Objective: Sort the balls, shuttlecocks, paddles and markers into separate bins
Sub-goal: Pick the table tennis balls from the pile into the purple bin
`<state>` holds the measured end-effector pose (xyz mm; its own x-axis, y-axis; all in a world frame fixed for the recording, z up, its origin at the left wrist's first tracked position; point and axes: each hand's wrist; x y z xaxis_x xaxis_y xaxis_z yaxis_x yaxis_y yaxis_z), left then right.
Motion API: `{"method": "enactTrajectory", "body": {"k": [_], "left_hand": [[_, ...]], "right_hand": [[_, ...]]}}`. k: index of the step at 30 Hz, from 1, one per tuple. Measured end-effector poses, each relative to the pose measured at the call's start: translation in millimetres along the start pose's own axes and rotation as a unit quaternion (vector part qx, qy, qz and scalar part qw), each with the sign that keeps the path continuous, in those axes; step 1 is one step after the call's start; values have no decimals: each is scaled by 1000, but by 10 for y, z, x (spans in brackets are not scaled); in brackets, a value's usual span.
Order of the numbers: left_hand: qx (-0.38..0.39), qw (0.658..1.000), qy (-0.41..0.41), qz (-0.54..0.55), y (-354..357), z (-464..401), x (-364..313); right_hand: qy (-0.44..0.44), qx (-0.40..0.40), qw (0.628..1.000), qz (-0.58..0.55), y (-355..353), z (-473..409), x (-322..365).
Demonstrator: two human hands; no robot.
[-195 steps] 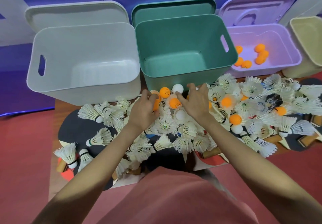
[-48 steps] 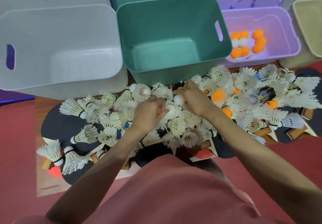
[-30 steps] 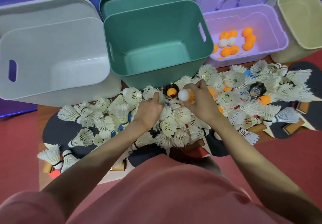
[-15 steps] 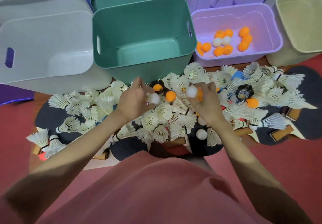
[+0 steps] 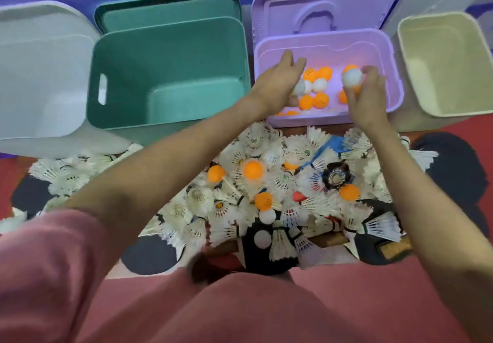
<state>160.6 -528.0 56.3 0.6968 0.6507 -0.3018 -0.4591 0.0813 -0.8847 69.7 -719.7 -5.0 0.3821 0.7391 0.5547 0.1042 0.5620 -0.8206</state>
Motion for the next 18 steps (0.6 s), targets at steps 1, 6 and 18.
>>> {"method": "enactTrajectory", "body": {"k": [1,6,18], "left_hand": [[26,1000,-8,-4,53,-170,6],[100,993,-55,-36,408,-616,32],[-67,997,5,44,443,-161,51]], "right_hand": [[17,34,999,21,-6,-122,-65],[69,180,976,99,131,-460,-247],[-83,86,991,61,195,-110,77]]}}
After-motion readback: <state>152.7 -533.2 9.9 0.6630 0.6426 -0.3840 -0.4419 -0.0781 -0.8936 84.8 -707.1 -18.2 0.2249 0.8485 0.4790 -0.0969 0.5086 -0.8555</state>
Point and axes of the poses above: each hand's wrist, its own z-axis away from the middle knuckle, its own y-axis out of the palm, x = y × z, and after that the axes turned 15 degrees about x, right-handed
